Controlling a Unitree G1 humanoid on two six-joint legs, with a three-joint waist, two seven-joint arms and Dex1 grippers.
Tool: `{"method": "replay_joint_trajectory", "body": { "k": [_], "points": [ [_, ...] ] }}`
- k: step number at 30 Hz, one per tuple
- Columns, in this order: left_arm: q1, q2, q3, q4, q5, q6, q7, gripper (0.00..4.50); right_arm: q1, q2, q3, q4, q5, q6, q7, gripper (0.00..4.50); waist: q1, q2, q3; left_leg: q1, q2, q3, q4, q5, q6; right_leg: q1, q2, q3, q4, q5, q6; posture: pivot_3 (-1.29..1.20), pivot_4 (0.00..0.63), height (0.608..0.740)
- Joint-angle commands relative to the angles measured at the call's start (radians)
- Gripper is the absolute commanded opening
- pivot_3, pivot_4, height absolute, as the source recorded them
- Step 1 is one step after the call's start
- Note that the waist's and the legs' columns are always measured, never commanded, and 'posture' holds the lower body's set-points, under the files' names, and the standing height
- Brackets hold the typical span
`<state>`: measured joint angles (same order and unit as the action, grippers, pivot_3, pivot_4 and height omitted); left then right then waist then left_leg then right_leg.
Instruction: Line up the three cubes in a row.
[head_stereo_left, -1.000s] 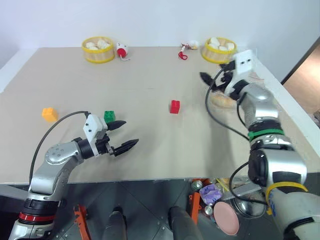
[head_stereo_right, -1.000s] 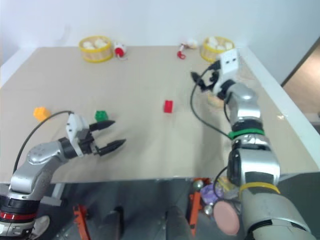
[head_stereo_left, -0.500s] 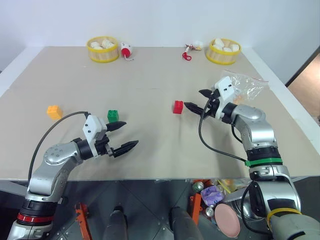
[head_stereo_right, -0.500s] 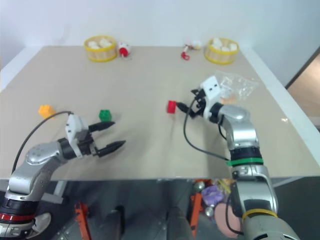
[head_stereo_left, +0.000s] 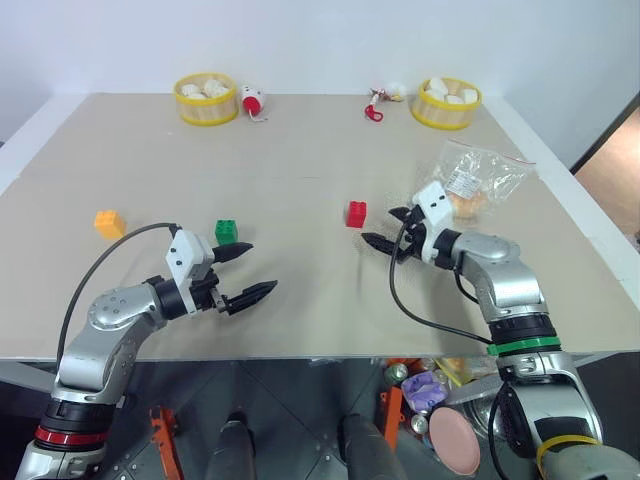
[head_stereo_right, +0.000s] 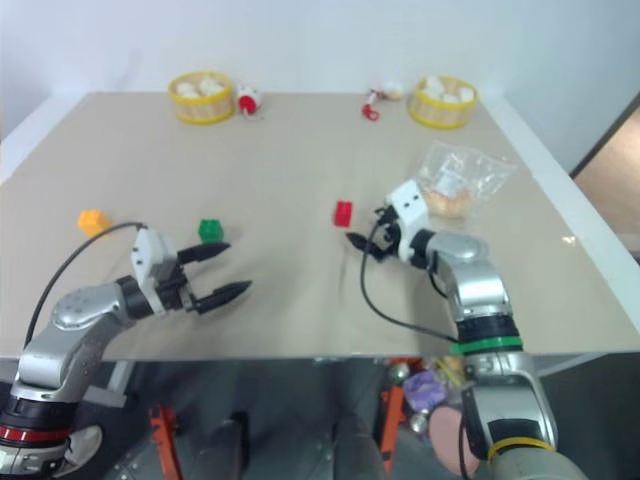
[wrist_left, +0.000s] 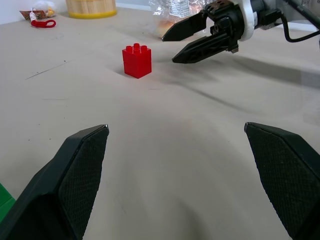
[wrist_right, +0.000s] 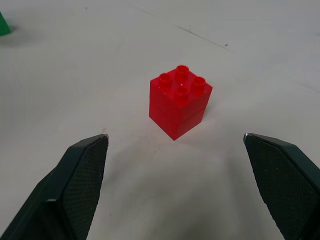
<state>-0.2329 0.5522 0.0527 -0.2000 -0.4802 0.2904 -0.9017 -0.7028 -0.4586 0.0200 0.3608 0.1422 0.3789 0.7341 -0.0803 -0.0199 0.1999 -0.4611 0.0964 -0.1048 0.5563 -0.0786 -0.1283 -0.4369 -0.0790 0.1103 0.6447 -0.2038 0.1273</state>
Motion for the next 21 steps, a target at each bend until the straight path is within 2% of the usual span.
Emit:
{"method": "replay_joint_trajectory", "body": {
  "k": [1,14,21],
  "points": [
    [-0.016,-0.004,0.009,-0.017,-0.007,-0.009,0.003,4.50,-0.030,0.022,-0.012,0.003,0.007,0.029,-0.034,4.48,0.000,0.000,0.000,0.000,0.000,0.000,0.000,0.000,0.000,0.000,0.000,0.000,0.000,0.000,0.000,0.00,0.150,0.740],
    [-0.009,-0.006,0.017,-0.029,-0.009,-0.005,0.010,4.50,-0.062,0.112,0.022,0.036,-0.023,0.063,-0.130,4.48,0.000,0.000,0.000,0.000,0.000,0.000,0.000,0.000,0.000,0.000,0.000,0.000,0.000,0.000,0.000,0.00,0.150,0.740],
    [-0.004,-0.009,0.018,-0.036,-0.010,-0.005,0.020,4.50,-0.154,0.168,0.008,0.186,-0.045,0.032,-0.196,4.48,0.000,0.000,0.000,0.000,0.000,0.000,0.000,0.000,0.000,0.000,0.000,0.000,0.000,0.000,0.000,0.00,0.150,0.740]
  ]
}}
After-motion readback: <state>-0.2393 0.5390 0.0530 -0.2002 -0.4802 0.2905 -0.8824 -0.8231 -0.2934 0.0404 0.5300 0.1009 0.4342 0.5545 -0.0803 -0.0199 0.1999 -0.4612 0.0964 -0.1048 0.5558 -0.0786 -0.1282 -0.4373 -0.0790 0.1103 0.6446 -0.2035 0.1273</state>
